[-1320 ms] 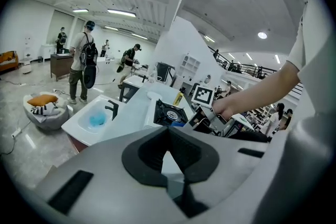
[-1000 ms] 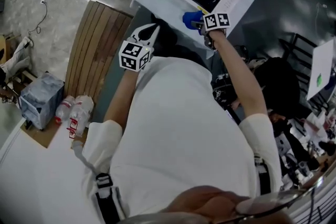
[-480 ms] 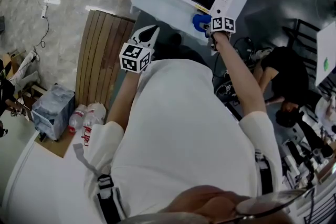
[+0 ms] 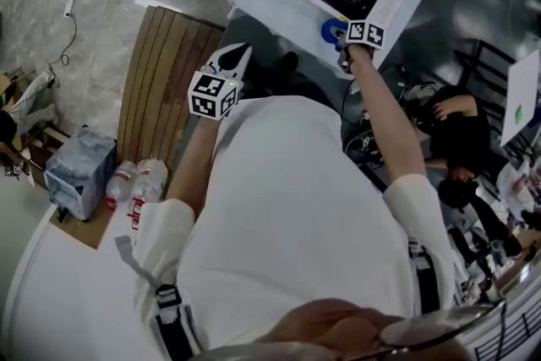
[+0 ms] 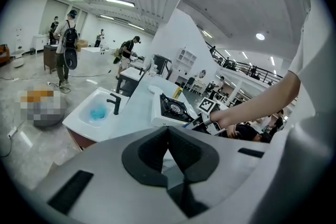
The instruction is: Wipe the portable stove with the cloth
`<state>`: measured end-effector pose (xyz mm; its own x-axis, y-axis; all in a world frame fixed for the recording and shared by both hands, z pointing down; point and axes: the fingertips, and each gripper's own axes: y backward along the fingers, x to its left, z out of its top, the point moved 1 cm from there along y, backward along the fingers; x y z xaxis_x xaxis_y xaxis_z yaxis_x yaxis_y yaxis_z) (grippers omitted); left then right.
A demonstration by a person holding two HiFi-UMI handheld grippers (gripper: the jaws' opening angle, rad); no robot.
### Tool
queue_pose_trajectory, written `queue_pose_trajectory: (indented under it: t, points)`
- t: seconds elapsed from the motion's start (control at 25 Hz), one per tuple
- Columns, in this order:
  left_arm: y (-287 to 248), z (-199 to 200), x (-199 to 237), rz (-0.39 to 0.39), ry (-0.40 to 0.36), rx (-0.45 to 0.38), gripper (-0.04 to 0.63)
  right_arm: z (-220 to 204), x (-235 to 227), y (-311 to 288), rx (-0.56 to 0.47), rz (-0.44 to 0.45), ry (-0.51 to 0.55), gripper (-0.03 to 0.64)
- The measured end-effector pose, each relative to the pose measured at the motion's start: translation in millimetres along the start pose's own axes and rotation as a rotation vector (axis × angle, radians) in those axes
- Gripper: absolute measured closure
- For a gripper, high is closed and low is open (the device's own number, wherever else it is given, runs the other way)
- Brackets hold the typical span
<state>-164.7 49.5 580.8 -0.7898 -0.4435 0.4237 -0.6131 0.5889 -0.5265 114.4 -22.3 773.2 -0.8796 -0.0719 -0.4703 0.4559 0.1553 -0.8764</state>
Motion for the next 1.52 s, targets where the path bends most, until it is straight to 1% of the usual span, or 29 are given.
queue_pose_trajectory:
  t: [0.24, 0.4, 0.64, 0.76, 0.96, 1.2, 1.32, 1.52]
  points:
    - [11.3, 7.0, 35.5, 0.014, 0.025, -0.023, 0.563, 16.1, 35.4, -24.2, 0.019, -0.026, 0.072, 0.541]
    - [19.1, 8.6, 53.1, 0.026, 0.038, -0.03, 0.563, 22.7, 55.1, -36.6, 0.034, -0.034, 0.088, 0.541]
    - [29.4, 7.6, 71.0, 0.048, 0.05, -0.036, 0.563, 30.0, 77.6, -50.1, 0.021, -0.026, 0.1, 0.541]
    - [29.0, 6.4, 71.2, 0.059, 0.051, -0.046, 0.565, 32.1, 81.3, -55.9, 0.006, -0.007, 0.094, 0.541]
    - [41.4, 14.9, 91.9, 0.065, 0.058, -0.055, 0.563, 43.5, 117.6, -69.7, -0.009, 0.02, 0.089, 0.541]
    - [47.8, 13.3, 95.7, 0.075, 0.057, -0.053, 0.564, 50.5, 142.1, -75.6, -0.04, 0.07, 0.106, 0.543]
    - [49.7, 14.5, 95.4, 0.078, 0.054, -0.058, 0.563, 50.3, 150.5, -72.5, -0.05, 0.087, 0.109, 0.541]
    - [47.7, 19.3, 92.5, 0.082, 0.05, -0.077, 0.563, 42.9, 164.6, -55.6, -0.062, 0.146, 0.117, 0.541]
